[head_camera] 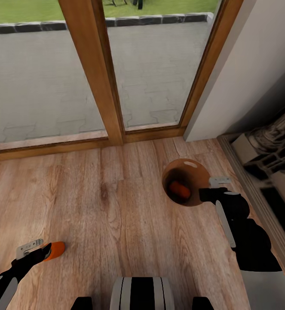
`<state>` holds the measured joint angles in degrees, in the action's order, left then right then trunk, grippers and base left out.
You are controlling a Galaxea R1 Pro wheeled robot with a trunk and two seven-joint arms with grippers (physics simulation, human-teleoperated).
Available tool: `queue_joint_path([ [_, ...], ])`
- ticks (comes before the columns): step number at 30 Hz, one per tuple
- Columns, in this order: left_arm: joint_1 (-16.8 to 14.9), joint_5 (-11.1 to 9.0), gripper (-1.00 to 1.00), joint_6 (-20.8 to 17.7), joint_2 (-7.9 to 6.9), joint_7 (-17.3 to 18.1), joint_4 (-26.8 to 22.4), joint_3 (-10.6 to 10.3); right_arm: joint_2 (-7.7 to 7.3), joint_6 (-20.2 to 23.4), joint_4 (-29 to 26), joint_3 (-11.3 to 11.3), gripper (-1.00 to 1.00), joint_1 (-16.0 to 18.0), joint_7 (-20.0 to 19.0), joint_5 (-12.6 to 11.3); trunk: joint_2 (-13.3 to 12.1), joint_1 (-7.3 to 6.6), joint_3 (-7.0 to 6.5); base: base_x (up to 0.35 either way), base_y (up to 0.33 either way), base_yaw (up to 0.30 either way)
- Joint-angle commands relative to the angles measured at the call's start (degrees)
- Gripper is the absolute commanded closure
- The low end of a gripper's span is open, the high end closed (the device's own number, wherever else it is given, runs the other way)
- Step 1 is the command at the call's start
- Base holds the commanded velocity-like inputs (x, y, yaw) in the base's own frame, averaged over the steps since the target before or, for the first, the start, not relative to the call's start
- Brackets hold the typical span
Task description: Put the three can of soda from the living room inside the tash can in the kitchen.
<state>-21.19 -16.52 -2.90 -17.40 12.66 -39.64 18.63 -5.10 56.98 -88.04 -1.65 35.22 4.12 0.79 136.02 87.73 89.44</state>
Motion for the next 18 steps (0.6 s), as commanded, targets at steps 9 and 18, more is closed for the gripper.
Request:
queue_joint_path([
  [9, 0.00, 0.00, -1.00, 0.00, 0.00, 0.00, 0.00, 0.00, 0.03, -0.02, -0.02, -0.02, 1.00, 0.02, 0.02, -0.26, 0.00, -0.01, 0.18, 0.000, 0.000, 0.000],
  [18, -0.01, 0.00, -1.00, 0.00, 0.00, 0.00, 0.00, 0.00, 0.09, -0.02, -0.02, -0.02, 1.00, 0.02, 0.02, -0.26, 0.00, -0.01, 0.87, 0.000, 0.000, 0.000],
])
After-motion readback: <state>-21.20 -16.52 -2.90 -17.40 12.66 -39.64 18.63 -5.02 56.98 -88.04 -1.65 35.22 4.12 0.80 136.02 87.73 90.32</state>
